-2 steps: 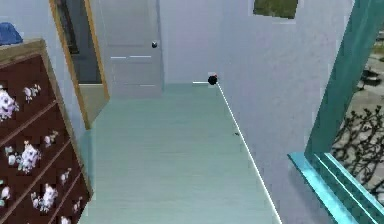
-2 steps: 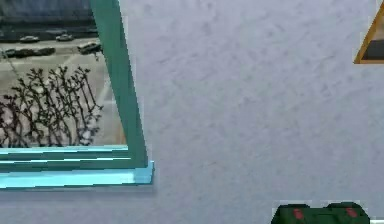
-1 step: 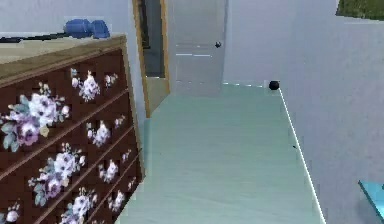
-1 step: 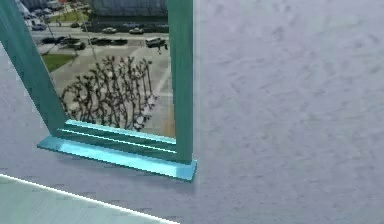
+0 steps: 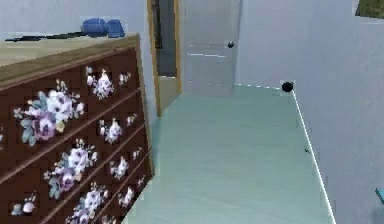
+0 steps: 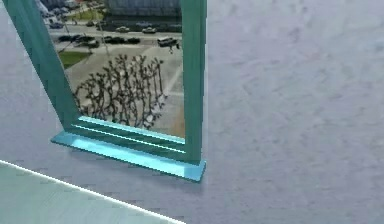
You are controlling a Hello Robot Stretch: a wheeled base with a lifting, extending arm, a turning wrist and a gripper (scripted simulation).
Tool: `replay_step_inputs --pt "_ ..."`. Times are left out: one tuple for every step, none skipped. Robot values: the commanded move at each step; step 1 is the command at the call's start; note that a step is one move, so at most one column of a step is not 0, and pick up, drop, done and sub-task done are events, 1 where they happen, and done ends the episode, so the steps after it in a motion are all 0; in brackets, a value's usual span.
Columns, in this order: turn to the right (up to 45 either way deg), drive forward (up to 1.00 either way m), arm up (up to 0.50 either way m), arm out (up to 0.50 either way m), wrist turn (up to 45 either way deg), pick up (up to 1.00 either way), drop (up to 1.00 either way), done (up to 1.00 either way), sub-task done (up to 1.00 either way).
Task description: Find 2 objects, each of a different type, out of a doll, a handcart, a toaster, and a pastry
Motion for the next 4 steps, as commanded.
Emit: replay_step_inputs --pt "0.0 1.0 0.0 0.0 0.0 0.0 0.0 0.0 0.0" --pt "0.0 0.5 0.0 0.0 0.0 0.0 0.0 0.0 0.0" --pt "3.0 0.0 0.0 0.0 0.0 0.0 0.0 0.0 0.0" --pt "0.0 1.0 0.0 0.0 0.0 0.0 0.0 0.0 0.0"
